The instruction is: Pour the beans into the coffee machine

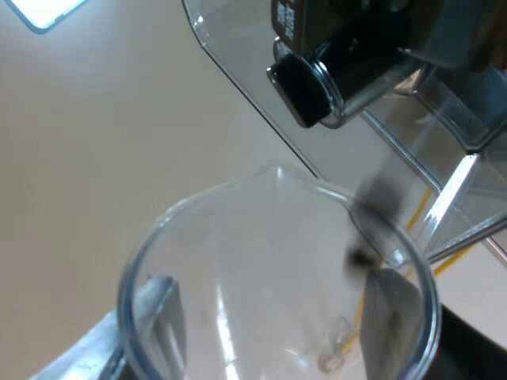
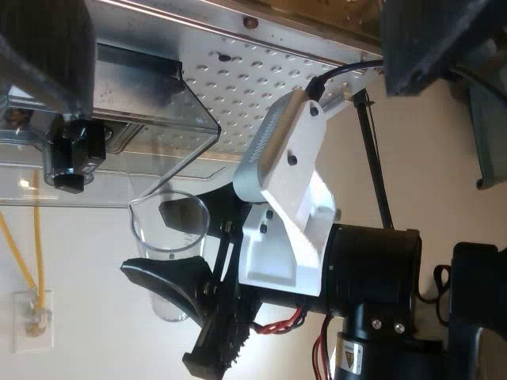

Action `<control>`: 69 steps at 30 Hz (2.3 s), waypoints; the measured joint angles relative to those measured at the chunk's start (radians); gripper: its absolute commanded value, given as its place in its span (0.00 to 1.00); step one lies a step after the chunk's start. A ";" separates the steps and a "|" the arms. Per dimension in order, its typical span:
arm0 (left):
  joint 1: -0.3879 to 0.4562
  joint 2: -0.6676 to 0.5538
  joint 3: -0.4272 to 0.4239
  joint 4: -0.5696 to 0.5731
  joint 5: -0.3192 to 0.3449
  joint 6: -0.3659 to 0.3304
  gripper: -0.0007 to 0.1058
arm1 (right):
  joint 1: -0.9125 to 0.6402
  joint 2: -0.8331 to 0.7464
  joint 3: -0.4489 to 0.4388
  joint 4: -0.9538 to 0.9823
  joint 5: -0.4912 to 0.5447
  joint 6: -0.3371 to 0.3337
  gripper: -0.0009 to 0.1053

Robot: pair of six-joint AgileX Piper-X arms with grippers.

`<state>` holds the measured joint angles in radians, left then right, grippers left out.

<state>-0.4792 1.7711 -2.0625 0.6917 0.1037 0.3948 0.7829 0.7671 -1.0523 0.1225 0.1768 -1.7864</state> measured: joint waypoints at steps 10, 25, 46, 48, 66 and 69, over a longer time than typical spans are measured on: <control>0.000 0.000 0.000 0.000 0.000 0.007 0.35 | 0.000 0.000 0.000 0.000 0.000 0.000 0.75; -0.010 -0.063 0.003 0.034 0.041 -0.498 0.35 | 0.000 0.000 0.000 0.000 0.000 0.000 0.75; -0.010 -0.327 0.003 0.403 0.072 -1.423 0.35 | 0.000 0.000 0.000 0.059 -0.201 -0.198 0.75; -0.010 -0.350 0.003 0.449 0.076 -1.446 0.35 | 0.000 0.000 0.000 0.064 -0.232 -0.204 0.75; 0.152 -0.679 0.399 0.447 0.117 -1.643 0.35 | 0.168 0.000 0.000 0.264 -0.280 -0.287 0.75; 0.211 -0.756 0.493 0.421 0.161 -1.672 0.35 | 0.192 0.000 0.004 0.280 -0.275 -0.287 0.75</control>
<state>-0.2678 1.0151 -1.5699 1.1131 0.2651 -1.2768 0.9750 0.7671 -1.0488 0.4024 -0.0986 -2.0733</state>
